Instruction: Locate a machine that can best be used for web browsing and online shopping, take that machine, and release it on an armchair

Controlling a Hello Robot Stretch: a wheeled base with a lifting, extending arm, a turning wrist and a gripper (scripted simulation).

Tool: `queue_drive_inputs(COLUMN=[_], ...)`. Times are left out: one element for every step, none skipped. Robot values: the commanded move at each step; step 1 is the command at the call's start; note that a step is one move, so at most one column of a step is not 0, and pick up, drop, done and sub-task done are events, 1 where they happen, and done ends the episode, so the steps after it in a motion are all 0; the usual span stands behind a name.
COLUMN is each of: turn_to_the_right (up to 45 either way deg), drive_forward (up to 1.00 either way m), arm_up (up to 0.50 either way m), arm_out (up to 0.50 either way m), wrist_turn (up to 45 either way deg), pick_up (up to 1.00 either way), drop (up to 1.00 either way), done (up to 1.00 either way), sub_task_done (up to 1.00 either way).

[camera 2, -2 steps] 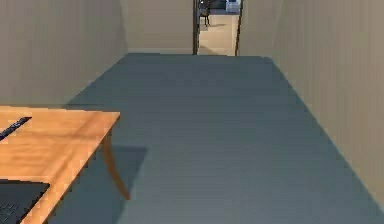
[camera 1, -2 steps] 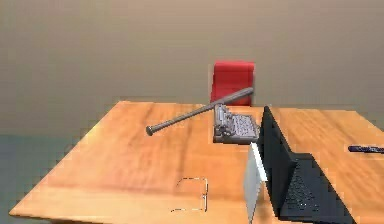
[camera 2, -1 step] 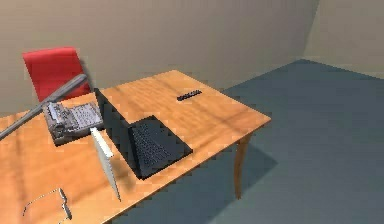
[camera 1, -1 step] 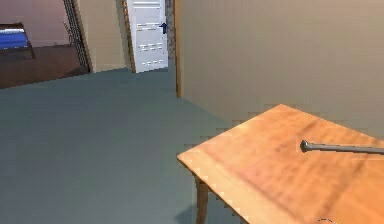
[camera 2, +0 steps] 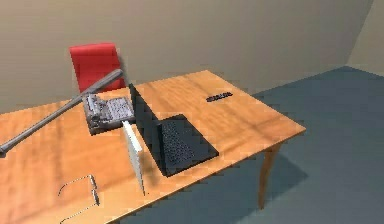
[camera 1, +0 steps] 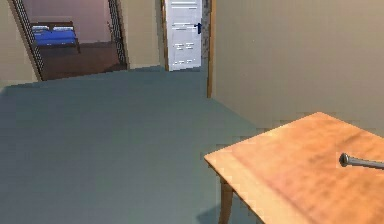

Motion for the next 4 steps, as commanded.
queue_drive_inputs(turn_to_the_right=[0.0, 0.0, 0.0, 0.0], drive_forward=[0.0, 0.0, 0.0, 0.0], arm_up=[0.5, 0.38, 0.0, 0.0], arm_out=[0.0, 0.0, 0.26, 0.0], wrist_turn=[0.0, 0.0, 0.0, 45.0], pick_up=[0.0, 0.0, 0.0, 0.0], drop=[0.0, 0.0, 0.0, 0.0], done=[0.0, 0.0, 0.0, 0.0], sub_task_done=[0.0, 0.0, 0.0, 0.0])
